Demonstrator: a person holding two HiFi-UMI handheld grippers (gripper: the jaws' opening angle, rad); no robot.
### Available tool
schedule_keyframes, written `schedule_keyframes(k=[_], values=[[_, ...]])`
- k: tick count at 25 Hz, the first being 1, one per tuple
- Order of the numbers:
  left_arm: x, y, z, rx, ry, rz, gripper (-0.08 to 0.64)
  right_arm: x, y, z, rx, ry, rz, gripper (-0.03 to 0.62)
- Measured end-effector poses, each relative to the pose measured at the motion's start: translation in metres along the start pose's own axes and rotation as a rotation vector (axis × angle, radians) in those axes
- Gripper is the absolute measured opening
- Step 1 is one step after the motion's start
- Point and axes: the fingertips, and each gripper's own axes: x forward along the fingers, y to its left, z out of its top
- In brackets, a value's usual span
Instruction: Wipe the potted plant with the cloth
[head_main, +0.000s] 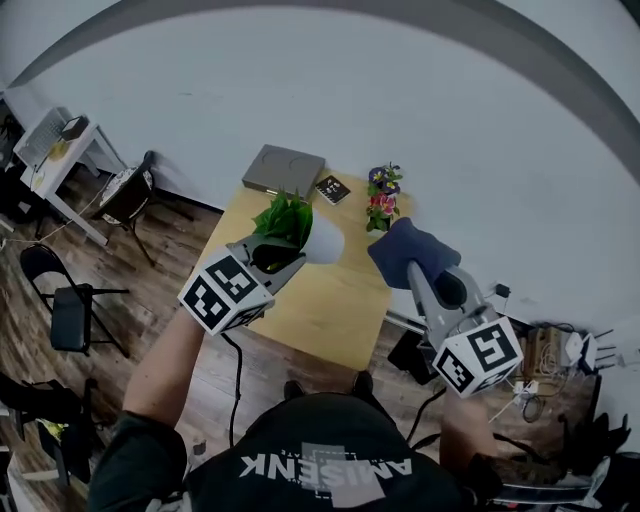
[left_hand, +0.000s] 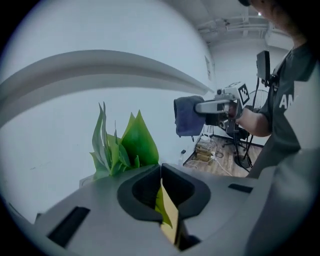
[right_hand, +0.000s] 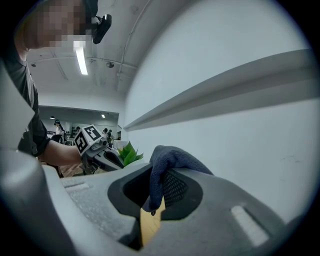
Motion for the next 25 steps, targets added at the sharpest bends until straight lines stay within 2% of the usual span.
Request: schedule_keyframes(k=[4, 9, 13, 16, 19, 25], values=[[-0.01, 0.002, 0.03, -0.084, -0.059, 0.011, 0.011, 0.011, 0.001, 0.016, -0.026, -0.02, 0.074, 0.028], [-0.007, -0.003, 0.056, -0.08, -0.071, 0.034, 0.011, 0.024, 0.007, 0.033, -0.065, -0.042, 0.181, 0.028], [-0.002, -0.001, 0.068, -0.111, -0.067, 0.069, 0.011, 0.036, 0.012, 0.044, -0.102, -0.057, 0.258, 0.028], [0.0, 0.007, 0.073, -0.149, -0.06, 0.108, 0.011, 0.049, 0.015, 0.045, -0.12, -0.056, 0.301, 0.028], [0.004, 0.01, 0.078, -0.173, -0.068, 0.108, 0.009, 0.064, 0.02, 0.044, -0.136, -0.044, 0.346, 0.028], [0.005, 0.01, 0.085, -0.16, -0.07, 0.113, 0.009, 0.089, 0.038, 0.041, -0.199, -0.026, 0.395, 0.028]])
